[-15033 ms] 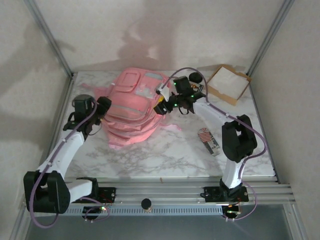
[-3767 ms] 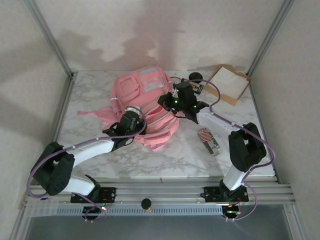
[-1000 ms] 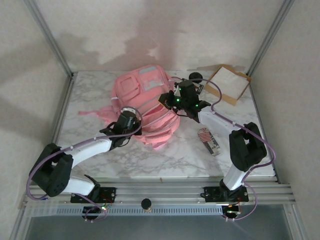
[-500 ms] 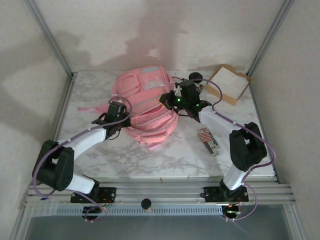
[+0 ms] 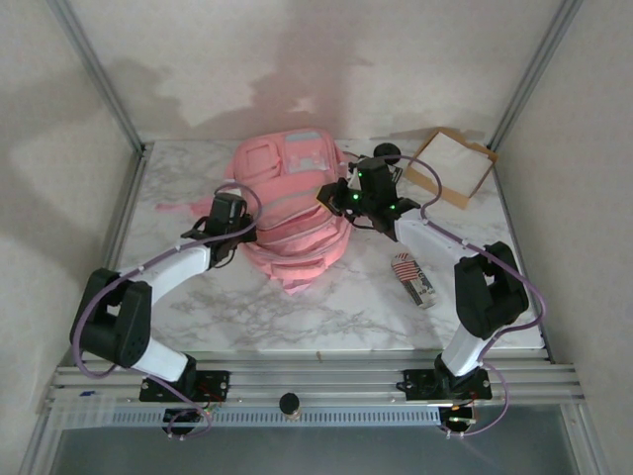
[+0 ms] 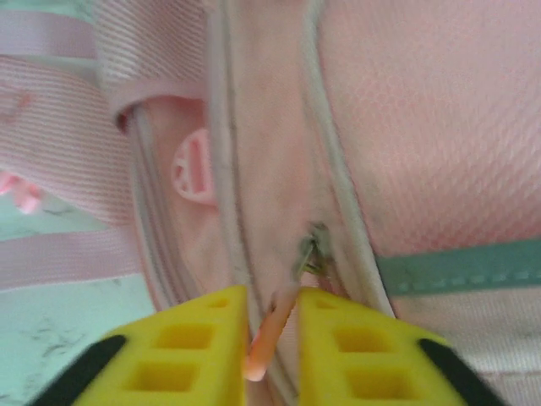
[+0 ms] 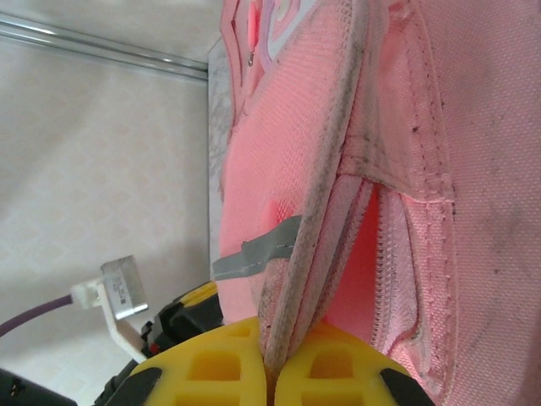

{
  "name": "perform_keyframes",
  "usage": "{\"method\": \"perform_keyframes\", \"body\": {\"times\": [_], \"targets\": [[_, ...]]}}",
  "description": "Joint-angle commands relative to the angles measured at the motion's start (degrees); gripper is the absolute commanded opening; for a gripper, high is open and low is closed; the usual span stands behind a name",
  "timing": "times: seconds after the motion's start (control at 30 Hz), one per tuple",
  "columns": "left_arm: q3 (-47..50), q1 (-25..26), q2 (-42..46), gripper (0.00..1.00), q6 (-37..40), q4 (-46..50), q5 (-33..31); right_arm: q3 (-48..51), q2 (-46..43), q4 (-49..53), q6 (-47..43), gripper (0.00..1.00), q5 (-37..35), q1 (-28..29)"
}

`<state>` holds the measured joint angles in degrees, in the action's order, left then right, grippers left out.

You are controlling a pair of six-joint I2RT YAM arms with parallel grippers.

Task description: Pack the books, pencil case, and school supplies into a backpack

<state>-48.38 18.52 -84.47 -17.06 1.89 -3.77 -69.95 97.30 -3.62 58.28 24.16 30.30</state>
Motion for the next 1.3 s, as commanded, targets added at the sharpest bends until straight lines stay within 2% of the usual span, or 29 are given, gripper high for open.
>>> {"method": "perform_keyframes", "body": {"times": [0.0, 0.13, 0.2, 0.27, 0.37, 0.53, 0.63, 0.7, 0.77, 0.83, 0.87, 0.97, 1.07, 1.27], "targets": [[1.2, 2.7, 7.1, 0.4, 1.3, -0.5, -9.3, -2.5, -0.6, -3.4, -1.1, 0.0, 1.2, -0.8], [2.6, 6.4, 13.2, 0.45, 2.8, 2.6, -14.1, -4.1, 0.1, -1.7, -2.6, 0.0, 1.4, -0.7], [4.5, 9.6, 16.7, 0.5, 7.1, -0.6, -13.2, -4.3, 0.3, -1.8, -2.6, 0.0, 1.7, -0.8], [5.6, 11.2, 18.0, 0.61, 10.9, -3.8, -9.3, -5.2, 0.9, -1.8, -2.8, 0.0, 2.5, -0.8], [3.0, 12.9, 14.7, 0.63, 14.9, -3.0, -8.1, -5.9, 1.2, -1.7, -2.8, 0.0, 3.0, -0.9], [3.4, 16.8, 9.2, 0.74, 22.7, -10.3, -9.5, -6.1, 1.4, -2.1, -2.6, 0.0, 2.9, -0.8], [0.2, 18.3, 4.0, 0.76, 25.4, -11.0, -13.1, -6.4, 1.6, -1.6, -2.9, 0.0, 3.0, -0.8], [-0.6, 18.9, 1.7, 0.81, 27.9, -13.4, -13.2, -6.4, 1.6, -1.1, -3.4, 0.0, 3.0, -0.8], [-1.6, 19.0, -0.9, 0.81, 29.8, -15.6, -17.6, -6.5, 1.8, -0.6, -3.8, 0.0, 3.0, -0.8], [-3.0, 18.5, -3.0, 0.77, 31.2, -16.7, -22.5, -6.2, 1.7, -0.3, -4.1, 0.0, 2.9, -0.9], [-3.4, 18.1, -3.3, 0.77, 31.1, -16.8, -22.7, -6.0, 1.6, 0.1, -4.4, 0.0, 2.6, -0.9], [-3.3, 17.3, -2.4, 0.69, 31.1, -17.2, -18.6, -5.3, 1.4, 0.6, -5.2, 0.0, 2.2, -1.6], [-3.2, 16.0, -2.3, 0.54, 30.8, -17.2, -16.7, -4.9, 1.7, 0.7, -5.5, 0.0, 2.3, -2.1], [-7.4, 14.5, -3.8, 0.1, 32.0, -12.1, -12.3, -7.3, 3.6, 2.3, -6.7, 0.0, 2.5, -2.3]]}}
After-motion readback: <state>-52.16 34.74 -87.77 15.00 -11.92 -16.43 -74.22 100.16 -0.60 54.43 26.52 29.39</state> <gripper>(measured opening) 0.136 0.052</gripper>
